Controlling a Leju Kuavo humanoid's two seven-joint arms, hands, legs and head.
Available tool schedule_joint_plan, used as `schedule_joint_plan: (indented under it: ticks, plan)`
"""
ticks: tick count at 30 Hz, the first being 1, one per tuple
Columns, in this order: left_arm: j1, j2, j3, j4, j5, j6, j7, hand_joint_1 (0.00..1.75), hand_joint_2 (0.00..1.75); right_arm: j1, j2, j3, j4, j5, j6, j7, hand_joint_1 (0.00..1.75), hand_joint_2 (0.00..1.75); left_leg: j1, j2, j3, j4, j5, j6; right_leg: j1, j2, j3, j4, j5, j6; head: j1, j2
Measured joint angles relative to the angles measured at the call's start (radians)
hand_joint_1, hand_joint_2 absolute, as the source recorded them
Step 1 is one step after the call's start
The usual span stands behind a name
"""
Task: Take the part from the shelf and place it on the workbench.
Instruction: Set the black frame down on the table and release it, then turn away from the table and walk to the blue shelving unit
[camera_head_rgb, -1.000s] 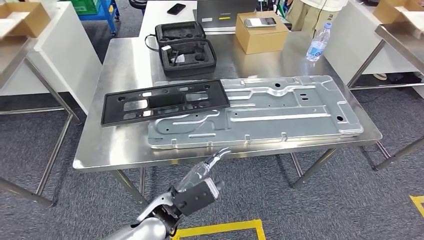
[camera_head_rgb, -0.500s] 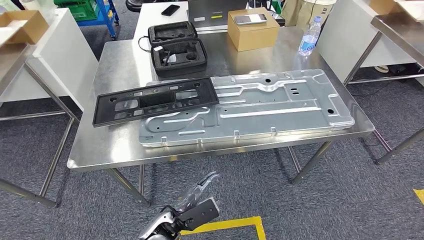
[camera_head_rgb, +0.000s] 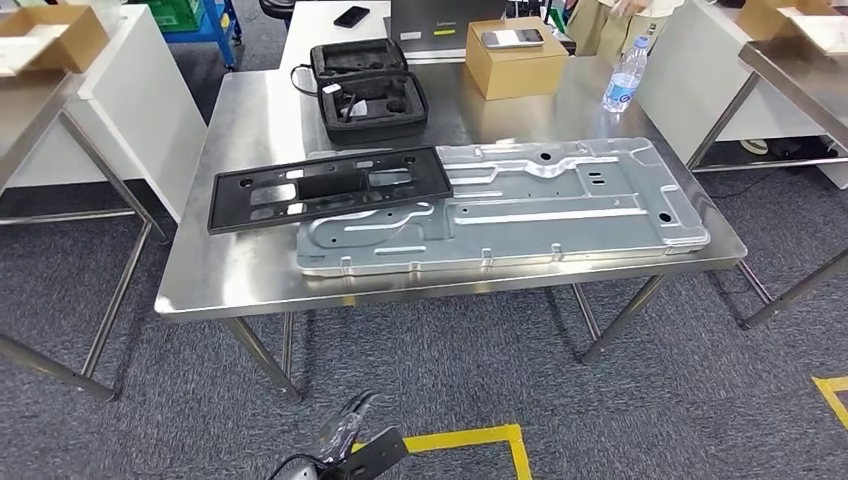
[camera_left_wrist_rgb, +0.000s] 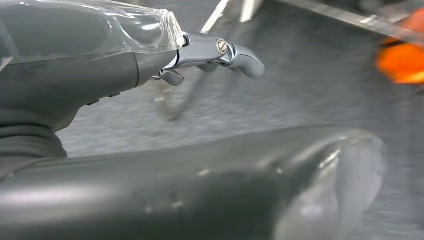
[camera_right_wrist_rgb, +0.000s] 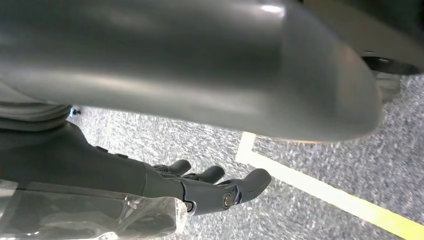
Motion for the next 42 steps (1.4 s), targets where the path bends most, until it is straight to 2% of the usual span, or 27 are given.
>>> schedule_joint_plan:
  ticks: [1,2,3,4,6,8,11,13,16,17,18,19,20,22,24,26,27,28,29,31,32,33,34,35,37,39,42]
  plan:
    - [0.005,0.001,0.003,0.025,-0.005,0.001,0.015,0.0,0.0,0.0,0.0,0.0,0.0,0.001,0.0,0.002,0.0,0.0,0.0,0.0,-0.008,0.001,0.006,0.0,-0.001,0.0,-0.021,0.07,-0.038,0.003,0.0,0.0]
    - [0.011,0.002,0.005,0.05,-0.009,0.001,0.029,0.0,0.0,0.001,0.0,0.0,0.0,0.003,0.0,0.005,0.0,0.0,0.0,0.001,-0.016,0.001,0.012,-0.001,-0.001,0.0,-0.03,0.116,-0.057,0.005,0.0,0.0]
    - [0.018,0.004,0.006,0.076,-0.013,0.0,0.042,0.0,0.0,0.001,0.0,0.0,0.0,0.004,0.001,0.007,0.0,0.0,0.0,0.001,-0.023,0.002,0.017,-0.002,-0.002,0.0,-0.02,0.125,-0.056,0.006,0.0,0.0]
    - [0.024,0.006,0.008,0.099,-0.016,-0.001,0.052,0.0,0.0,0.001,0.0,0.0,0.0,0.006,0.001,0.008,0.0,0.0,0.0,0.001,-0.029,0.002,0.022,-0.005,-0.002,0.0,0.011,0.091,-0.038,0.005,0.0,0.0]
    - [0.034,0.01,0.014,0.138,-0.013,-0.006,0.065,0.0,0.0,0.0,0.0,0.0,0.0,0.007,0.001,0.009,0.0,0.0,0.0,-0.001,-0.038,0.002,0.032,-0.012,-0.002,0.001,0.114,-0.065,0.012,0.002,0.0,0.0]
    - [0.04,0.015,0.024,0.172,0.002,-0.016,0.075,0.0,0.0,-0.004,0.0,0.0,0.0,0.009,0.001,0.009,0.0,0.0,-0.002,-0.002,-0.041,0.001,0.042,-0.024,0.003,0.004,0.183,-0.179,0.04,-0.008,-0.001,0.0]
    - [0.057,0.023,0.036,0.219,0.028,-0.03,0.088,0.0,0.0,-0.004,0.001,0.0,0.0,0.01,0.003,0.01,0.0,0.0,-0.002,-0.002,-0.045,0.002,0.054,-0.041,0.007,0.005,0.182,-0.194,0.052,-0.026,-0.002,0.0]
    - [0.074,0.029,0.046,0.248,0.044,-0.037,0.096,0.0,0.0,-0.004,0.001,0.0,0.0,0.011,0.004,0.01,0.0,0.0,0.0,-0.003,-0.064,0.038,0.013,-0.051,0.004,0.002,0.166,-0.196,0.067,-0.043,-0.003,0.0]
    - [0.089,0.037,0.061,0.284,0.073,-0.044,0.106,0.0,0.0,-0.005,0.002,0.0,0.0,0.012,0.005,0.01,0.0,0.0,0.002,-0.003,-0.121,0.216,-0.127,-0.059,0.007,-0.001,0.13,-0.196,0.093,-0.058,-0.007,0.0]
    - [0.093,0.038,0.067,0.298,0.086,-0.046,0.11,0.0,0.0,-0.005,0.002,0.0,0.0,0.012,0.005,0.01,0.0,0.0,0.002,-0.003,-0.132,0.274,-0.149,-0.06,0.009,-0.002,0.117,-0.196,0.102,-0.06,-0.007,0.0]
    - [0.099,0.04,0.074,0.311,0.099,-0.048,0.117,0.0,0.0,-0.005,0.002,0.0,0.0,0.013,0.005,0.011,0.0,0.0,0.002,-0.003,-0.13,0.307,-0.148,-0.06,0.011,-0.003,0.104,-0.195,0.111,-0.061,-0.007,0.0]
    - [0.107,0.042,0.082,0.325,0.111,-0.051,0.124,0.0,0.0,-0.005,0.002,0.0,0.0,0.014,0.005,0.012,0.0,0.0,0.002,-0.003,-0.111,0.306,-0.126,-0.058,0.013,-0.003,0.091,-0.195,0.121,-0.062,-0.007,0.0]
    - [0.115,0.043,0.089,0.336,0.12,-0.052,0.131,0.0,0.0,-0.005,0.002,0.001,0.0,0.016,0.005,0.012,0.0,0.0,0.001,-0.003,-0.074,0.265,-0.094,-0.054,0.015,-0.003,0.08,-0.194,0.13,-0.061,-0.007,0.0]
    - [0.125,0.047,0.101,0.354,0.128,-0.054,0.148,0.0,0.0,-0.005,0.002,0.001,0.0,0.017,0.005,0.014,0.0,0.0,-0.004,-0.002,0.03,0.115,-0.057,-0.043,0.019,-0.002,0.064,-0.192,0.145,-0.057,-0.008,0.0]
    - [0.128,0.05,0.107,0.371,0.126,-0.052,0.173,0.0,0.0,-0.006,0.004,0.001,0.0,0.019,0.004,0.015,0.0,0.0,-0.009,-0.003,0.105,-0.011,-0.067,-0.031,0.023,-0.005,0.057,-0.19,0.158,-0.05,-0.007,0.0]
    - [0.139,0.052,0.11,0.388,0.122,-0.051,0.203,0.0,0.0,-0.006,0.004,0.001,0.0,0.02,0.004,0.015,0.0,0.0,-0.01,-0.002,0.118,-0.048,-0.071,-0.022,0.023,-0.006,0.053,-0.189,0.171,-0.04,-0.006,0.0]
    - [0.148,0.053,0.111,0.396,0.119,-0.052,0.217,0.0,0.0,-0.005,0.004,0.002,0.0,0.02,0.003,0.016,0.0,0.0,-0.008,0.0,0.111,-0.047,-0.063,-0.017,0.022,-0.004,0.048,-0.183,0.164,-0.035,-0.007,0.0]
    - [0.157,0.054,0.113,0.403,0.116,-0.053,0.229,0.0,0.0,-0.004,0.003,0.002,0.0,0.02,0.002,0.016,0.0,0.0,-0.006,0.002,0.103,-0.047,-0.054,-0.011,0.02,-0.003,0.039,-0.162,0.14,-0.029,-0.006,0.0]
    - [0.165,0.056,0.115,0.41,0.113,-0.054,0.24,0.0,0.0,-0.003,0.003,0.002,0.0,0.02,0.002,0.016,0.0,0.0,-0.004,0.003,0.093,-0.048,-0.044,-0.005,0.017,-0.002,0.024,-0.121,0.098,-0.023,-0.005,0.0]
    - [0.175,0.059,0.118,0.423,0.112,-0.057,0.255,0.0,0.0,-0.002,0.004,0.002,0.0,0.018,0.0,0.016,0.0,0.0,-0.004,0.004,0.07,-0.048,-0.026,0.001,0.01,-0.001,-0.015,0.014,-0.004,-0.013,-0.002,0.0]
    - [0.181,0.061,0.12,0.429,0.113,-0.059,0.26,0.0,0.0,-0.002,0.004,0.002,0.0,0.018,0.0,0.016,0.0,0.0,-0.005,0.004,0.059,-0.047,-0.017,0.0,0.007,-0.001,-0.029,0.08,-0.033,-0.01,-0.002,0.0]
    - [0.186,0.062,0.121,0.434,0.116,-0.062,0.265,0.0,0.0,-0.002,0.004,0.002,0.0,0.016,0.0,0.016,0.0,0.0,-0.005,0.005,0.048,-0.047,-0.01,-0.002,0.005,-0.002,-0.031,0.121,-0.038,-0.007,-0.002,0.0]
    - [0.19,0.063,0.123,0.438,0.12,-0.064,0.267,0.0,0.0,-0.002,0.004,0.002,0.0,0.015,0.0,0.016,0.0,0.0,-0.005,0.005,0.04,-0.046,-0.003,-0.004,0.004,-0.002,-0.014,0.124,-0.019,-0.007,-0.002,0.0]
    - [0.193,0.064,0.124,0.441,0.123,-0.067,0.27,0.0,0.0,-0.001,0.004,0.002,0.0,0.014,0.0,0.016,0.0,0.0,-0.004,0.006,0.032,-0.044,0.004,-0.006,0.003,-0.002,0.022,0.086,0.012,-0.007,-0.002,0.0]
    - [0.195,0.064,0.126,0.446,0.125,-0.068,0.271,0.0,0.0,-0.003,0.004,0.002,0.0,0.012,-0.001,0.016,0.0,0.0,-0.006,0.004,0.02,-0.039,0.013,-0.013,0.004,-0.001,0.132,-0.067,0.057,-0.013,-0.002,0.0]
    - [0.195,0.064,0.126,0.449,0.125,-0.065,0.267,0.0,0.0,-0.007,0.003,0.002,0.0,0.011,-0.003,0.015,0.0,0.0,-0.008,0.004,0.012,-0.034,0.022,-0.024,0.008,-0.001,0.206,-0.188,0.055,-0.019,-0.002,0.0]
    - [0.195,0.065,0.126,0.454,0.124,-0.059,0.256,0.0,0.0,-0.008,0.004,0.002,0.0,0.01,-0.004,0.015,0.0,0.0,-0.009,0.005,-0.002,-0.024,0.03,-0.042,0.008,-0.001,0.21,-0.222,0.047,-0.033,-0.002,0.0]
